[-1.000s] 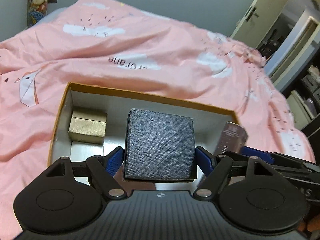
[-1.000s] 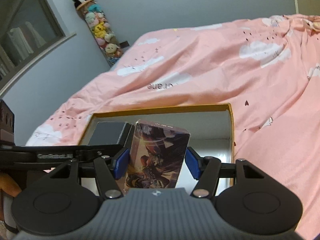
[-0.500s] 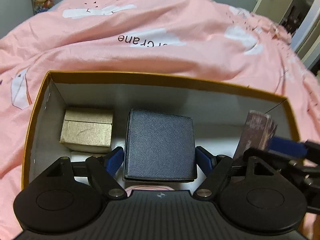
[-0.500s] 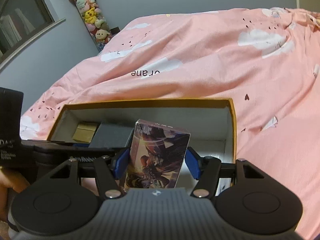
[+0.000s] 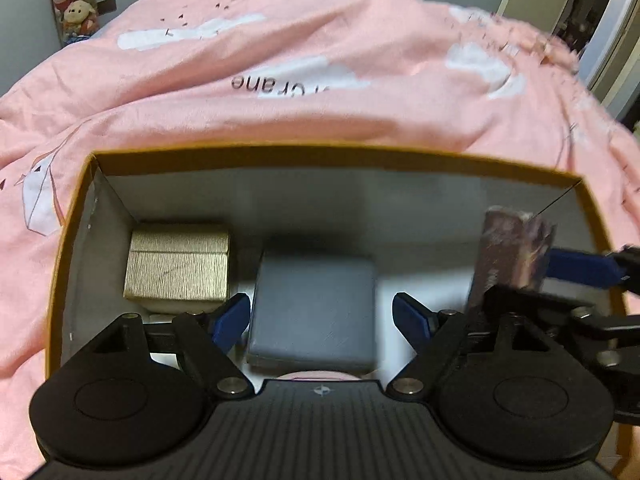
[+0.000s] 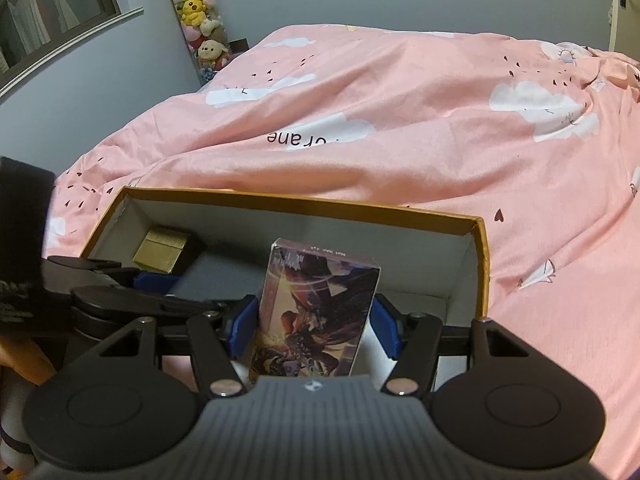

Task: Organize objects
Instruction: 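Lower the black box into the orange box and open the left gripper, then lower the anime card box beside the black box and open the right gripper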

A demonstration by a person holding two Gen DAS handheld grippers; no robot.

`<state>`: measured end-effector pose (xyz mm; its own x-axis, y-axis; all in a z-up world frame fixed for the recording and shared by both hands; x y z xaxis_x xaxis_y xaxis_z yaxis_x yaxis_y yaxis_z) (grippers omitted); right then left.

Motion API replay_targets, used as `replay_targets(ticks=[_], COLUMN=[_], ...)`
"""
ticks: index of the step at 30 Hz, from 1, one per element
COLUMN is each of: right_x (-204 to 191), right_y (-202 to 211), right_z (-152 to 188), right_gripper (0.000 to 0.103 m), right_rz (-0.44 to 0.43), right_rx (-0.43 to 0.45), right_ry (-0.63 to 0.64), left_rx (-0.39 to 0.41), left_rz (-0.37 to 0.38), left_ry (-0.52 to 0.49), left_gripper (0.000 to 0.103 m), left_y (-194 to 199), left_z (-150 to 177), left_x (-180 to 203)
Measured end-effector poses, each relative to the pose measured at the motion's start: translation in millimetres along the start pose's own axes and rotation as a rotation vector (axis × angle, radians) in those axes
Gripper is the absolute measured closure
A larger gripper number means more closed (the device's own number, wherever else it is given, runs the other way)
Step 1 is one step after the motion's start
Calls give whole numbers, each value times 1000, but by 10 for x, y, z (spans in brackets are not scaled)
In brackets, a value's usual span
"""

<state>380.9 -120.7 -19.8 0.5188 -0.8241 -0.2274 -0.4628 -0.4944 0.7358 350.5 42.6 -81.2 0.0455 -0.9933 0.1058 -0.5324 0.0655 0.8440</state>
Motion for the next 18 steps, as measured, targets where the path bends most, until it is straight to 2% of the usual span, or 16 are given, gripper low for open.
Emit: replay_targets(ticks=[6, 9, 14, 18], right_x=[-50, -110, -203, -240], right_y=[-9, -12, -63, -228], right_z=[-3, -18, -31, -4], right_gripper=[40, 40, 40, 40], right_rz=[7, 8, 23, 32], right_rx=[-17, -29, -55, -121], right_ry=[15, 21, 38, 6], left_rx=[34, 86, 201, 233], left_rz=[40, 25, -10, -65], left_ry=[28, 29, 49, 4], left_gripper=[9, 15, 16, 17], left_y=[209, 361, 653, 737], left_z=[-22, -13, 110, 212], left_x=[-63, -115, -239, -226])
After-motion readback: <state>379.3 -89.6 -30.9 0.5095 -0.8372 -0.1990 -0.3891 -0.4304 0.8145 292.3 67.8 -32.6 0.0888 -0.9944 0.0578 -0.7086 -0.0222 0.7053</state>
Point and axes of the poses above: each gripper's, at about its wrist camera, not at the fingertips, and y roughly against the way its jaws point, x to its right, z to its underside, the point moved 5 cm from there along -y, roughly the way its jaws point, and after that the axes turned 4 degrees about -y, right-handed, at the moved point
